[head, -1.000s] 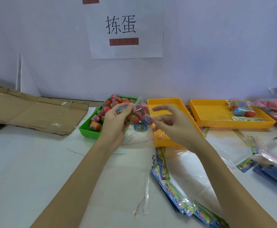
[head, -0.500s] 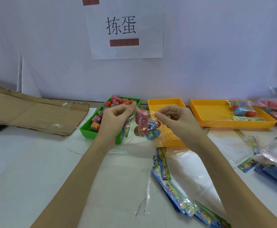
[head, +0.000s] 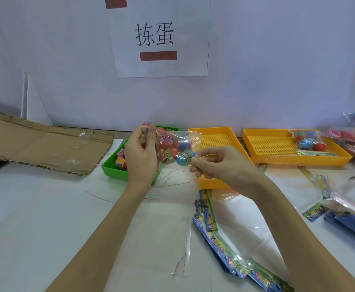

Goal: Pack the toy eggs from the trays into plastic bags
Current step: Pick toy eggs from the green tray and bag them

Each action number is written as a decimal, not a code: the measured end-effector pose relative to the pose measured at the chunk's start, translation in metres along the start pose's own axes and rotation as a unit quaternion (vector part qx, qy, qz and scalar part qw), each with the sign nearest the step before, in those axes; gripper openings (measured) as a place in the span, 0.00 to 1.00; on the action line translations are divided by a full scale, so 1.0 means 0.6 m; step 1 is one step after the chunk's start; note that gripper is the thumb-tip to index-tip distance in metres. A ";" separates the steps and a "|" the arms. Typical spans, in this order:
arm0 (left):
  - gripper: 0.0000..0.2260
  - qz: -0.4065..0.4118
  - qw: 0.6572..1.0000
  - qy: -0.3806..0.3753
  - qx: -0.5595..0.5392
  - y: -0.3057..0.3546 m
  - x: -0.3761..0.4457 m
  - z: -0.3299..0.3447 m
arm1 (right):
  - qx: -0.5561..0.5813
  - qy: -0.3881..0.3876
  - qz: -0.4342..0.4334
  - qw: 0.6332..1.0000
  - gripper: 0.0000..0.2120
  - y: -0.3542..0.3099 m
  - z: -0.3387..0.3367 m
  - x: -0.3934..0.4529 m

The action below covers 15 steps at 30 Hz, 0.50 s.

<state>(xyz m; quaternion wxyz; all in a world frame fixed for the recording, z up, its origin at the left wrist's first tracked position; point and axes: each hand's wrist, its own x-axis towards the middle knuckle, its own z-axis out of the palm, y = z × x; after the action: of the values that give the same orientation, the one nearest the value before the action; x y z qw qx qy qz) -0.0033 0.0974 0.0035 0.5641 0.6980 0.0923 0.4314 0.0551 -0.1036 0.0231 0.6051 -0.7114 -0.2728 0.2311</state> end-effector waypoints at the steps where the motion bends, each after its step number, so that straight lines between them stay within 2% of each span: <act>1: 0.17 -0.003 1.000 -0.001 0.004 -0.001 0.001 -0.001 | 0.006 0.000 -0.005 1.000 0.18 0.000 -0.003 -0.001; 6: 0.15 0.017 0.999 -0.016 0.039 0.008 0.005 -0.003 | -0.023 -0.028 -0.018 0.999 0.18 -0.002 -0.013 -0.003; 10: 0.13 0.030 0.995 -0.098 0.008 0.016 0.005 -0.013 | 0.007 -0.054 -0.012 0.998 0.22 -0.006 0.000 -0.005; 12: 0.14 0.022 0.992 -0.125 -0.009 0.019 0.002 -0.011 | 0.009 -0.053 -0.018 0.998 0.20 -0.008 0.006 -0.007; 15: 0.14 -0.017 0.997 -0.074 -0.034 0.020 0.002 -0.009 | 0.030 -0.039 -0.056 0.997 0.19 -0.007 0.007 -0.006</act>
<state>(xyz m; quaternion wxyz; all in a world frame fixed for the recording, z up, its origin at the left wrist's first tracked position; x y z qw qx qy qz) -0.0104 0.0978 0.0144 0.6001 0.7067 0.0474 0.3718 0.0489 -0.1024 0.0267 0.6273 -0.6669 -0.3280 0.2327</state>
